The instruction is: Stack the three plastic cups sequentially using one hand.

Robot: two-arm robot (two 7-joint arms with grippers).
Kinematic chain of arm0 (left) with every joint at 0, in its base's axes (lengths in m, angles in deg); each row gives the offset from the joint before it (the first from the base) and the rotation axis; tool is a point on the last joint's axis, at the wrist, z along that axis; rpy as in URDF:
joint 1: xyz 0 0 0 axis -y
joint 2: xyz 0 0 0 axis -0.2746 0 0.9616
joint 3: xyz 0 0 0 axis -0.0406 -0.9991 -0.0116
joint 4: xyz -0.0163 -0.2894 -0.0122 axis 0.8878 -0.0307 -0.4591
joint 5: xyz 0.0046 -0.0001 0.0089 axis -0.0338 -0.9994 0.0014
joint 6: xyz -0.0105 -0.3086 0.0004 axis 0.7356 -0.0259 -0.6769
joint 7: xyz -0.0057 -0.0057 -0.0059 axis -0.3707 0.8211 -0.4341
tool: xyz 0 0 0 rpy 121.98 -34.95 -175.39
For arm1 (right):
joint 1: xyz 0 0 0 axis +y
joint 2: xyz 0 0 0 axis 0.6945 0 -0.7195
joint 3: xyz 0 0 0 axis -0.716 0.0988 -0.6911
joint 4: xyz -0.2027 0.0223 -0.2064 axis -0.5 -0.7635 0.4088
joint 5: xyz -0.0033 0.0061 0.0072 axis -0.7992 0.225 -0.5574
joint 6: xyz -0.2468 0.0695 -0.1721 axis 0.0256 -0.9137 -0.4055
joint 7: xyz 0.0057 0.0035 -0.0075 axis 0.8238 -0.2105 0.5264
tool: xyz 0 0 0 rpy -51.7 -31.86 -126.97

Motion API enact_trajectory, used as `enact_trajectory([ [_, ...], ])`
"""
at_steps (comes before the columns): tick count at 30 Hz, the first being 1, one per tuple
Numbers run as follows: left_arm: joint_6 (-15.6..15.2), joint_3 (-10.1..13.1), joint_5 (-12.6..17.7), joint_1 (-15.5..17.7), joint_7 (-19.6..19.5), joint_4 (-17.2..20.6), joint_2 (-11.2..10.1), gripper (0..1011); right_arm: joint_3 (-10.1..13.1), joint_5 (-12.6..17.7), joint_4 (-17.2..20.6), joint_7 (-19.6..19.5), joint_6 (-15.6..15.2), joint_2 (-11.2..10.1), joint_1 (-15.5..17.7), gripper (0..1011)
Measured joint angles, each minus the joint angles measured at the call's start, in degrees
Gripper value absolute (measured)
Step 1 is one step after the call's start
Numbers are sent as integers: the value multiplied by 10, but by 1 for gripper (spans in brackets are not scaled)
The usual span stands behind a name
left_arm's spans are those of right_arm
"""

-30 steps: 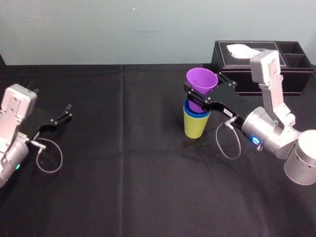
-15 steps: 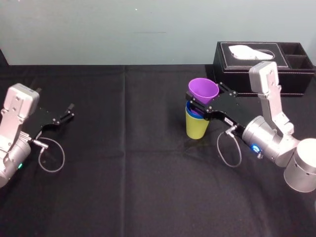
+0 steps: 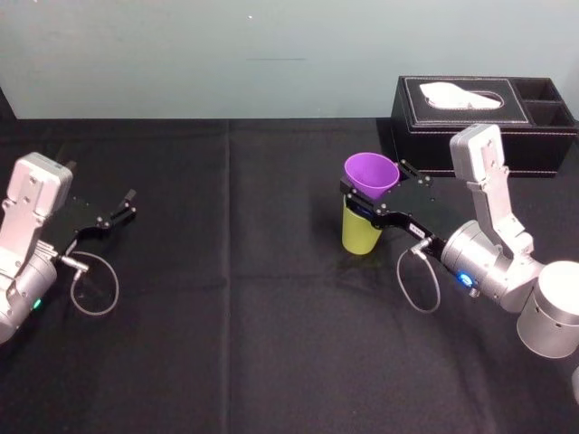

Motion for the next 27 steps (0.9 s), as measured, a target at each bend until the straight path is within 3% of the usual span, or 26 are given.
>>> enact_trajectory([
  [10,0,0,0,0,0,0,0,1011,0,1,1,0,-1,0,0,756],
  [20,0,0,0,0,0,0,0,1011,0,2,2,0,-1,-1,0,1003],
  [27,0,0,0,0,0,0,0,1011,5,5,14,0,-1,-3,6,1002],
])
